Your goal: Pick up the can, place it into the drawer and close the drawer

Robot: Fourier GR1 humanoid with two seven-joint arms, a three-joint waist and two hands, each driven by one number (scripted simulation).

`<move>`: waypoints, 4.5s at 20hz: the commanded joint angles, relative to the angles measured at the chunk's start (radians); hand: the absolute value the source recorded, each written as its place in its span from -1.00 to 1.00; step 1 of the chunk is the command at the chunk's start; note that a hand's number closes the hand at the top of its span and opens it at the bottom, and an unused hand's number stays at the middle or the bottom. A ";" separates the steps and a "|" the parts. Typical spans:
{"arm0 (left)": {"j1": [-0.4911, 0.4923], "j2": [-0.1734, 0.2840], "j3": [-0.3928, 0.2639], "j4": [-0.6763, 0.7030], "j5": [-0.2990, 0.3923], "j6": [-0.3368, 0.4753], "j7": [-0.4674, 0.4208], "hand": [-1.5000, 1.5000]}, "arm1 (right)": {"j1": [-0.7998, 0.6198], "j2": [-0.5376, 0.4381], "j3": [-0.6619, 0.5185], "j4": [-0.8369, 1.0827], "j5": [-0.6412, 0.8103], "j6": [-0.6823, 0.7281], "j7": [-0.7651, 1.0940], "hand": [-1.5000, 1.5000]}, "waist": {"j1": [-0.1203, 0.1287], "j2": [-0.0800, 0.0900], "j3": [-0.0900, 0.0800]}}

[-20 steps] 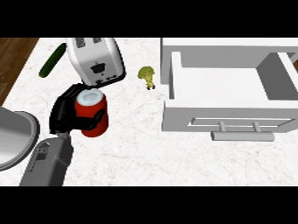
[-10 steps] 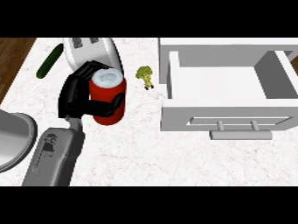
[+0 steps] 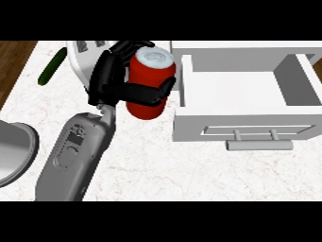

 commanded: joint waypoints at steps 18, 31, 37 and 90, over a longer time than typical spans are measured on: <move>-0.608 -0.001 -0.075 0.482 0.113 0.221 0.085 1.00 | 0.010 0.020 0.005 -0.030 0.033 0.002 0.001 -1.00 | -0.013 0.002 0.000; -0.822 -0.001 -0.242 0.808 0.333 0.312 -0.031 1.00 | -0.113 -0.052 -0.048 0.069 -0.044 0.026 0.035 -1.00 | -0.059 0.011 0.002; -0.830 -0.001 -0.252 0.907 0.404 0.298 -0.111 1.00 | -0.120 -0.013 0.026 0.034 0.047 -0.012 0.061 -1.00 | -0.067 0.018 0.002; -0.781 -0.001 -0.481 0.950 0.713 0.535 -0.327 -1.00 | -0.249 -0.170 0.173 0.007 0.546 -0.023 -0.101 -1.00 | -0.063 0.019 0.001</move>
